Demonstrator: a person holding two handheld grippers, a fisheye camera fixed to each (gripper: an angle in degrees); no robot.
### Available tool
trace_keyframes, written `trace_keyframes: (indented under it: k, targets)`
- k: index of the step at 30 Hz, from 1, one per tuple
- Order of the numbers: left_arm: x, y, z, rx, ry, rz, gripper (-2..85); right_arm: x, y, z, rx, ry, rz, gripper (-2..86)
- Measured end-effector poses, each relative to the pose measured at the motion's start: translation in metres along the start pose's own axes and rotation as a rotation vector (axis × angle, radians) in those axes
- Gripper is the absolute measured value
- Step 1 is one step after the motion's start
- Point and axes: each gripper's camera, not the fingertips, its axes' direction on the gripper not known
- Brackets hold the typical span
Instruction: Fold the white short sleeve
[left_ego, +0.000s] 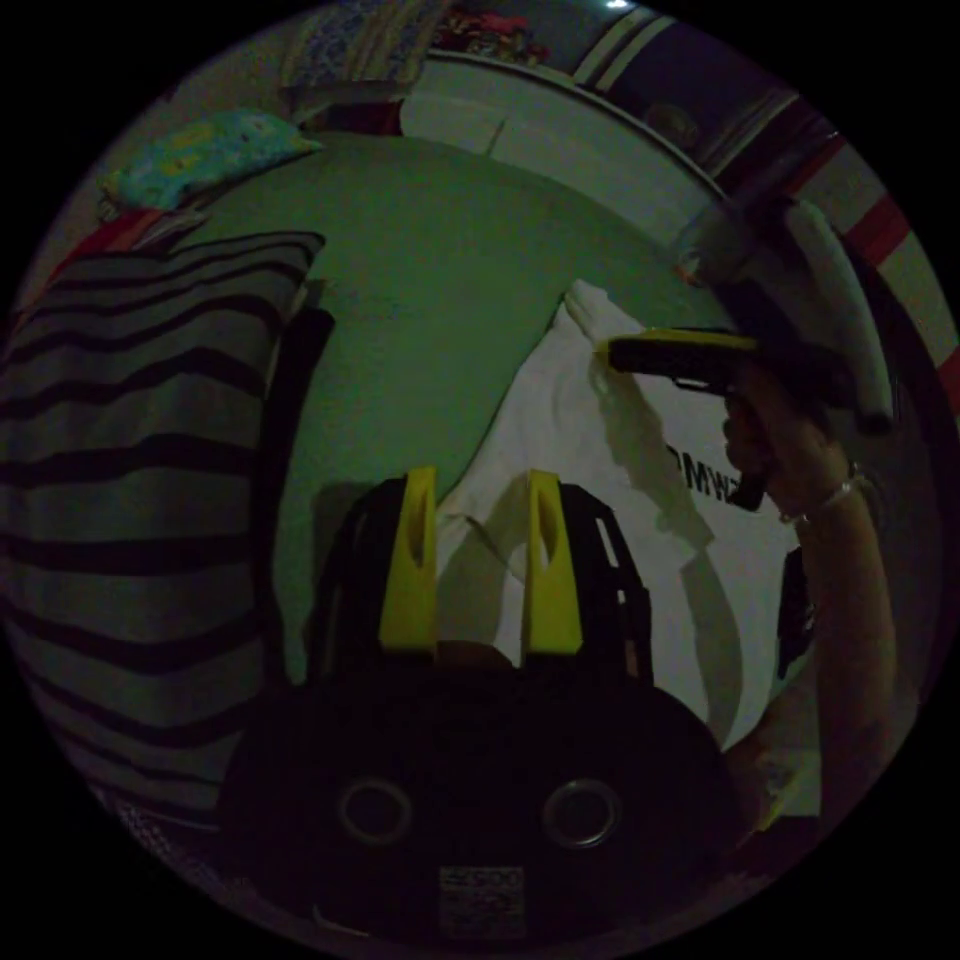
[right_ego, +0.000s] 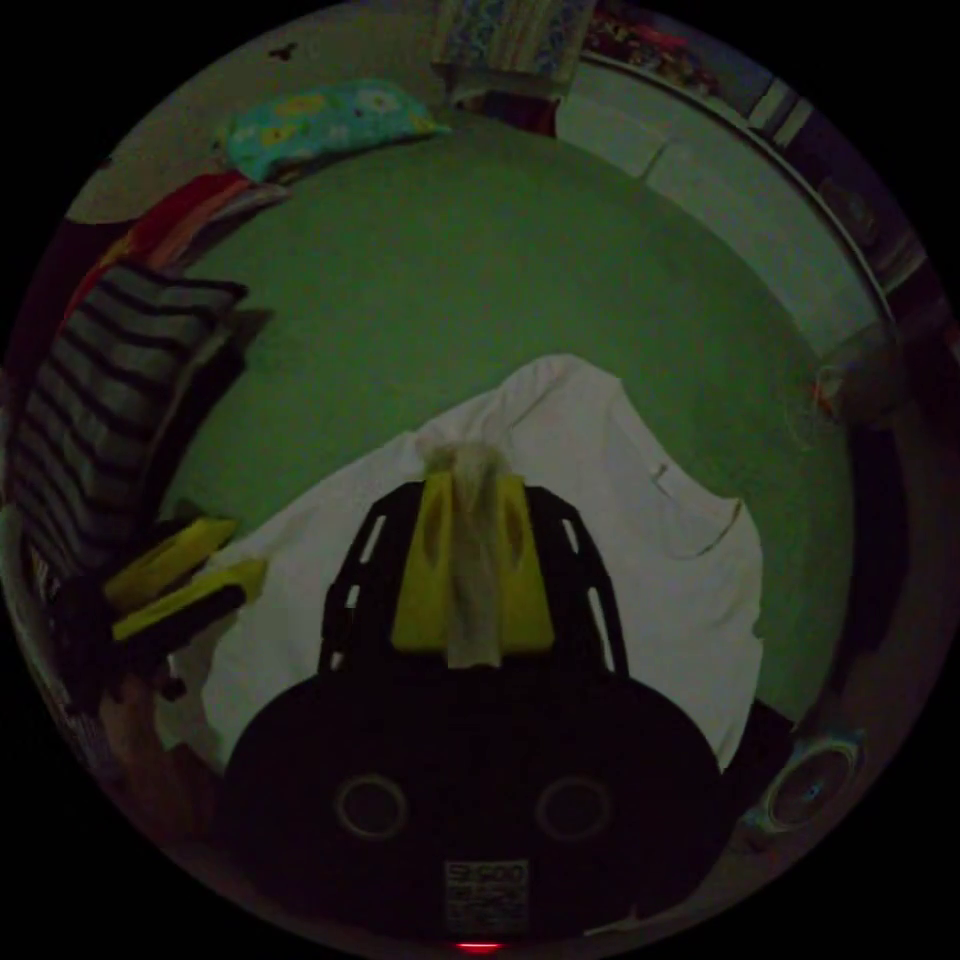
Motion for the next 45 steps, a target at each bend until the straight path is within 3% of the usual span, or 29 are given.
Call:
trace_keyframes:
  k: [6, 9, 13, 15, 22, 25, 27, 33, 37, 45]
  targets:
    - [-0.002, 0.006, -0.008, 0.059, 0.035, -0.116, 4.6, 0.041, -0.029, -0.052, 0.302, -0.237, 0.017, -1.2]
    - [-0.005, 0.013, -0.013, 0.123, 0.125, -0.19, 3.3, 0.052, -0.062, -0.032, 0.201, -0.295, 0.066, -1.3]
    - [-0.004, 0.021, -0.014, 0.095, 0.035, -0.297, 0.2, 0.056, -0.079, 0.019, -0.001, -0.253, 0.1, -1.0]
    - [0.0, 0.024, -0.016, 0.11, 0.08, -0.31, -0.2, 0.065, -0.075, 0.017, 0.023, -0.264, 0.108, -0.9]
    - [0.07, 0.023, -0.025, 0.204, 0.213, -0.058, -0.5, 0.122, -0.045, -0.023, -0.003, -0.406, 0.112, -0.5]
    - [0.099, 0.019, -0.001, 0.064, 0.023, -0.072, -0.5, 0.144, -0.023, -0.045, -0.009, -0.394, 0.074, 0.1]
    - [0.112, 0.02, 0.006, 0.071, -0.006, -0.068, -0.5, 0.158, -0.007, -0.062, 0.009, -0.369, 0.054, 0.5]
    - [0.156, 0.024, 0.004, 0.077, -0.032, -0.077, -0.5, 0.195, 0.071, -0.115, 0.101, -0.273, -0.011, 0.7]
    - [0.189, 0.028, -0.004, 0.094, -0.039, -0.083, -0.3, 0.19, 0.183, -0.136, 0.247, -0.226, -0.063, -0.9]
    - [0.289, 0.042, -0.034, 0.198, 0.08, 0.099, 3.4, 0.271, 0.405, -0.184, 0.268, 0.024, 0.19, 1.4]
